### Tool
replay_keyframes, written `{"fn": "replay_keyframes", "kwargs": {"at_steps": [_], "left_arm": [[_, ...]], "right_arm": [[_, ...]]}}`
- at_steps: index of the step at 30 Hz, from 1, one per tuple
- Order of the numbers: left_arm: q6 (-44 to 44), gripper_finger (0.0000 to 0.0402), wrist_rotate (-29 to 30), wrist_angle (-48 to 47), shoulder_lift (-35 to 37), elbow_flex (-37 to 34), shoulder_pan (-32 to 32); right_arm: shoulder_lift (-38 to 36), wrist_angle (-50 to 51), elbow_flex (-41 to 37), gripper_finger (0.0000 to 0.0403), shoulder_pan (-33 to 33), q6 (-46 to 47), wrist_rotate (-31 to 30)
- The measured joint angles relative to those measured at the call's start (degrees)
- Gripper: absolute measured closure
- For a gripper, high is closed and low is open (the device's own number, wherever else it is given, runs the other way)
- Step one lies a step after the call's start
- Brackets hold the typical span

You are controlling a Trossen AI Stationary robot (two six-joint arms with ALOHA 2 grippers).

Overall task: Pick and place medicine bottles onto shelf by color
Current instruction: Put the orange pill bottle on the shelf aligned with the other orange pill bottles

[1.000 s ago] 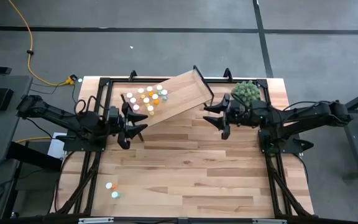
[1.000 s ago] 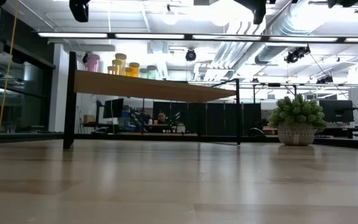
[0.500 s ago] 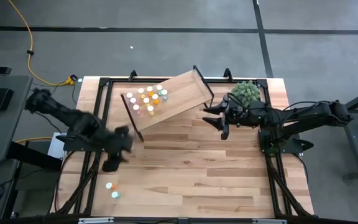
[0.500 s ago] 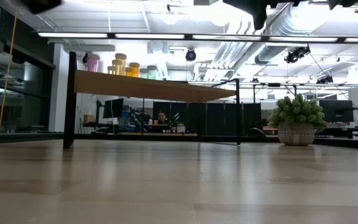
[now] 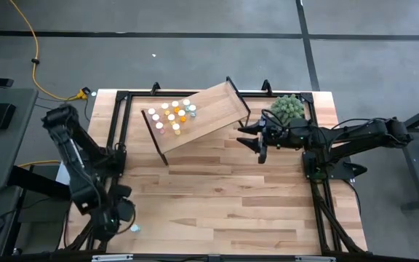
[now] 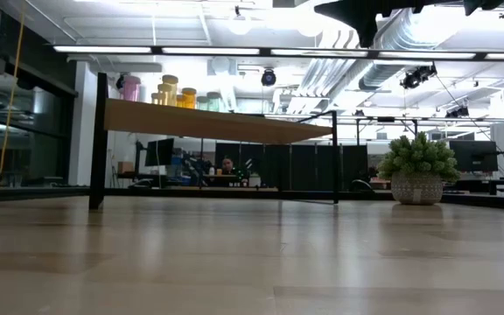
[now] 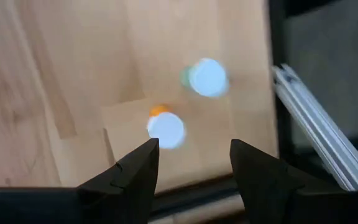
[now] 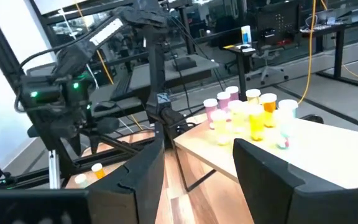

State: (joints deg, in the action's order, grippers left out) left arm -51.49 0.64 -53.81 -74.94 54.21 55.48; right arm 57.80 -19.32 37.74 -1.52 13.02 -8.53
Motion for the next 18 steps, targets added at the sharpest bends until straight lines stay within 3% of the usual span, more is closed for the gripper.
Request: {"fn": "replay_keyframes", "kwargs": {"at_steps": [5,18], "left_arm": [[-6.78,0.0213,1.36,0.11,-4.15,-0.96,0.21],[-6.86,0.0213,1.52,1.36,-9.27,-0.98,0.42]], "right_arm": [[0.00,0.12,0.00,0.0219,0.00,0.00,-0.29],[0.00,0.49,0.02,0.0219,0.00,0.00,-0.38]]}}
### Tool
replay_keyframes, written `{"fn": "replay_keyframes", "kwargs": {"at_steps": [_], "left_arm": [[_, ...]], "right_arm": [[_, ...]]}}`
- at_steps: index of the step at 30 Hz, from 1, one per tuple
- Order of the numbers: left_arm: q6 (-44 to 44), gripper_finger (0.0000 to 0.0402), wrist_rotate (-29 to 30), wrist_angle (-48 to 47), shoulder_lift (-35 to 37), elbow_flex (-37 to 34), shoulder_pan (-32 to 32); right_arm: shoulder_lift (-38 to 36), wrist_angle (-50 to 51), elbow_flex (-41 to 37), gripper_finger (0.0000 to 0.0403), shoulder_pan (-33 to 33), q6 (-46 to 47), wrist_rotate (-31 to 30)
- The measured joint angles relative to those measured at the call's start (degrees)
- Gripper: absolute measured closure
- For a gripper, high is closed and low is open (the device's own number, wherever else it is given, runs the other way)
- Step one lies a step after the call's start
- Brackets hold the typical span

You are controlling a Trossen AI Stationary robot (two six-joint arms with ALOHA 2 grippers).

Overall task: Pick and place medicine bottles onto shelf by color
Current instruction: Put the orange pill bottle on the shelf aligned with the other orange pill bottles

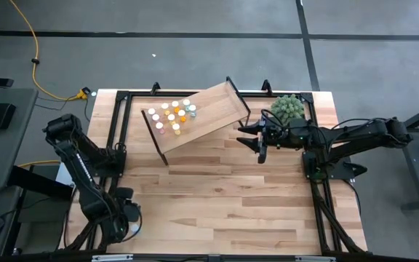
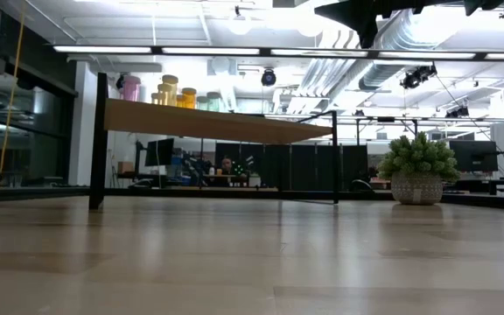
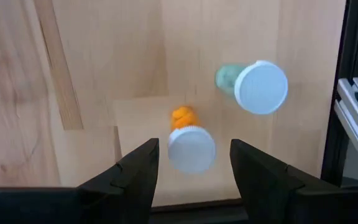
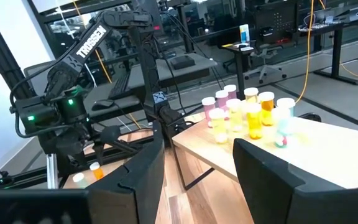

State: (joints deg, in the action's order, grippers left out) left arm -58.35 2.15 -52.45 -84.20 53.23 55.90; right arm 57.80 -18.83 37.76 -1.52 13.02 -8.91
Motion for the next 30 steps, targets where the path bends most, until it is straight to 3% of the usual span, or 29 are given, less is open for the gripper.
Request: {"fn": "replay_keyframes", "kwargs": {"at_steps": [23,30], "left_arm": [[0.90,0.0214,0.17,0.00,-2.58,0.00,2.00],[-0.03,0.0237,2.30,-0.02,-2.58,0.00,2.01]], "right_arm": [[0.00,1.05,0.00,0.0219,0.01,-0.01,0.01],[0.00,1.06,0.00,0.0219,0.00,-0.02,-0.71]]}}
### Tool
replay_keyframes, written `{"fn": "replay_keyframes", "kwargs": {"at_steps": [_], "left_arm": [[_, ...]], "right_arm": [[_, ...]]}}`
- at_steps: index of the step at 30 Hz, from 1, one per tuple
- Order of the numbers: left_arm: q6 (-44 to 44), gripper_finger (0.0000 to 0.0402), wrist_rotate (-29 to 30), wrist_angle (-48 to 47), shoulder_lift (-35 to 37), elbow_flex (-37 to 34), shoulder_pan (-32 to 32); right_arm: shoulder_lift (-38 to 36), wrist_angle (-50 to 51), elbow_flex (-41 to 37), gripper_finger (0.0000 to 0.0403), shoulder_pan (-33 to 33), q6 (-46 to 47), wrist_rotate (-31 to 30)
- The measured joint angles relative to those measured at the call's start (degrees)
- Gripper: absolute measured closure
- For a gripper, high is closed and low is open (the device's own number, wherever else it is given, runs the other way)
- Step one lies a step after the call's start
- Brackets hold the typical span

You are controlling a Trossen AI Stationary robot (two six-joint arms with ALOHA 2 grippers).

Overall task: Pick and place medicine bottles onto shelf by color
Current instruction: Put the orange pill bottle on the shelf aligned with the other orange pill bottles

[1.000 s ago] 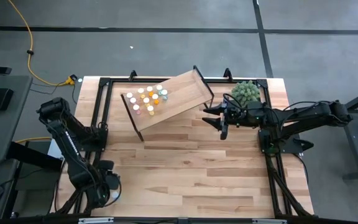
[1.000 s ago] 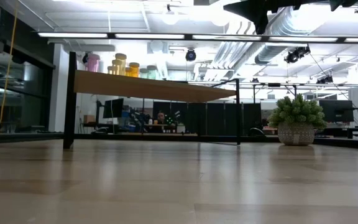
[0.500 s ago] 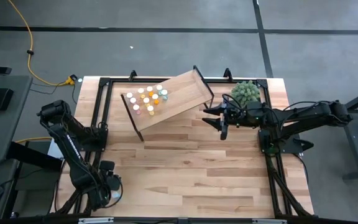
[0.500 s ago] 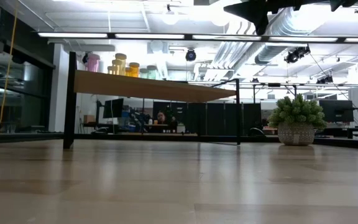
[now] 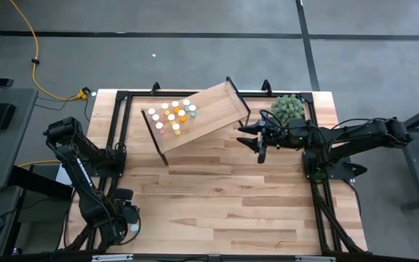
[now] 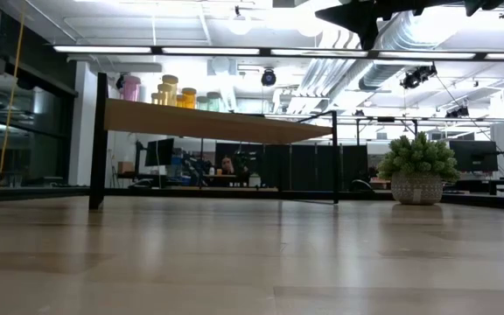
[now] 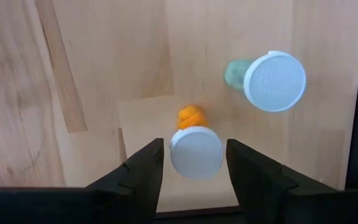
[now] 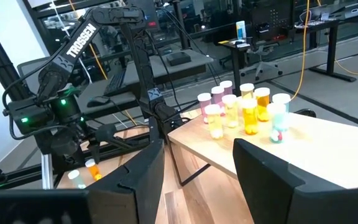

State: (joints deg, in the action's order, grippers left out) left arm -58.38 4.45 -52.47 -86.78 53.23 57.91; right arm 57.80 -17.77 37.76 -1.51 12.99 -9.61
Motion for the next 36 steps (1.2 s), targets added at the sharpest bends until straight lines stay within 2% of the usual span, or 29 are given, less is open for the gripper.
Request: {"fn": "replay_keyframes", "kwargs": {"at_steps": [22,25,29,32,36], "left_arm": [[0.01,0.0284,0.73,0.00,0.02,0.00,0.00],[-0.04,0.0284,-0.55,-0.02,0.72,0.00,-0.46],[0.48,0.0283,-4.16,-3.23,4.48,1.38,-1.89],[0.45,0.0281,-3.94,-8.20,9.77,3.99,-4.05],[2.14,0.0280,-3.48,-15.37,17.43,10.38,-10.22]], "right_arm": [[0.00,-0.01,0.00,0.0219,0.00,0.02,-0.23],[0.00,-0.01,0.00,0.0219,0.01,0.02,-0.21],[0.02,-0.01,0.00,0.0219,0.01,0.02,-0.21],[0.00,-0.01,0.00,0.0219,-0.01,0.02,-0.89],[0.01,-0.04,0.02,0.0219,0.01,0.02,-1.50]]}}
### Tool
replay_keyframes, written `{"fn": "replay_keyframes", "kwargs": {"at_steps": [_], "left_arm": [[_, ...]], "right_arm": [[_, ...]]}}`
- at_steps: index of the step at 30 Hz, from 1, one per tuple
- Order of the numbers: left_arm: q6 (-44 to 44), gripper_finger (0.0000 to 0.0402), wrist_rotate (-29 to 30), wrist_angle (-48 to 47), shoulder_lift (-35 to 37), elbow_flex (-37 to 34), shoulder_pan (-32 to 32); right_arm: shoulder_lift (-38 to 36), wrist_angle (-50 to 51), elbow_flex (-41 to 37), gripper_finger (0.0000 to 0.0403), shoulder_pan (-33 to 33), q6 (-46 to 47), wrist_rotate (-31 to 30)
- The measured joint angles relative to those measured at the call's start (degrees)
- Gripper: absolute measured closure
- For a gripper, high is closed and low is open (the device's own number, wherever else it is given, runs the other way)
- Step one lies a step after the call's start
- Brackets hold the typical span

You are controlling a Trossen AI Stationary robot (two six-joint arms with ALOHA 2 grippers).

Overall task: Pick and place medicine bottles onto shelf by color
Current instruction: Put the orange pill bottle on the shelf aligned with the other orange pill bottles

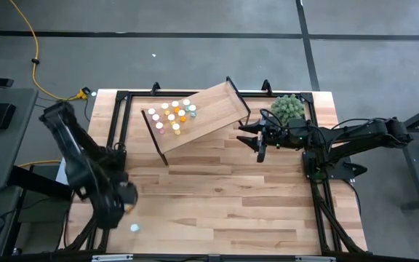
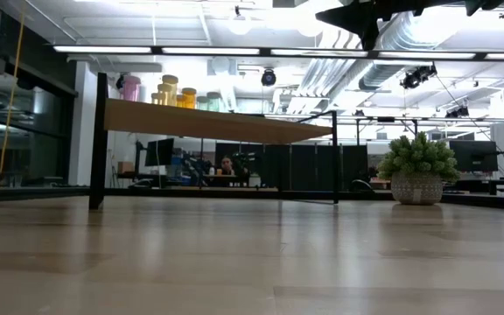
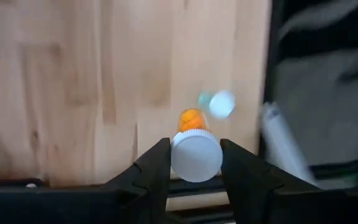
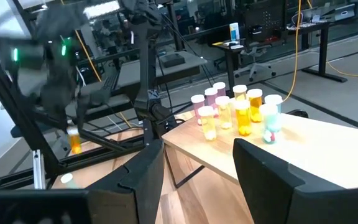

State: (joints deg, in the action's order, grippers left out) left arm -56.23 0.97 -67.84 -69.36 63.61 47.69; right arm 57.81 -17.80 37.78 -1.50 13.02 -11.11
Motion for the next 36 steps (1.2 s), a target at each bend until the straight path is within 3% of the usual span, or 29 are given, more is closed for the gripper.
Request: {"fn": "replay_keyframes", "kwargs": {"at_steps": [4,8,16,21,24,28,36], "left_arm": [[4.12,0.0280,1.59,-3.01,4.31,8.77,-9.64],[14.56,0.0283,2.32,-4.99,3.33,18.46,-20.97],[37.19,0.0284,3.17,-10.83,-8.73,35.74,-41.62],[46.22,0.0281,4.34,-10.73,-16.50,43.15,-52.33],[48.62,0.0280,5.11,-10.79,-20.56,45.86,-57.65],[49.00,0.0280,5.27,-12.06,-25.24,46.63,-63.20],[48.70,0.0279,4.99,-18.62,-32.36,46.65,-70.06]], "right_arm": [[-0.01,0.01,0.00,0.0219,0.00,1.51,-0.02],[-0.01,0.15,0.04,0.0219,-0.02,1.97,-0.03],[-0.01,1.11,0.04,0.0219,-0.02,2.14,-0.09],[-0.01,1.31,0.04,0.0219,-0.02,4.31,-0.25],[-0.01,1.39,0.04,0.0219,-0.02,8.99,-0.40],[0.54,1.14,0.04,0.0219,0.01,14.21,-5.20],[4.31,-0.57,0.04,0.0219,-0.05,16.82,-6.77]]}}
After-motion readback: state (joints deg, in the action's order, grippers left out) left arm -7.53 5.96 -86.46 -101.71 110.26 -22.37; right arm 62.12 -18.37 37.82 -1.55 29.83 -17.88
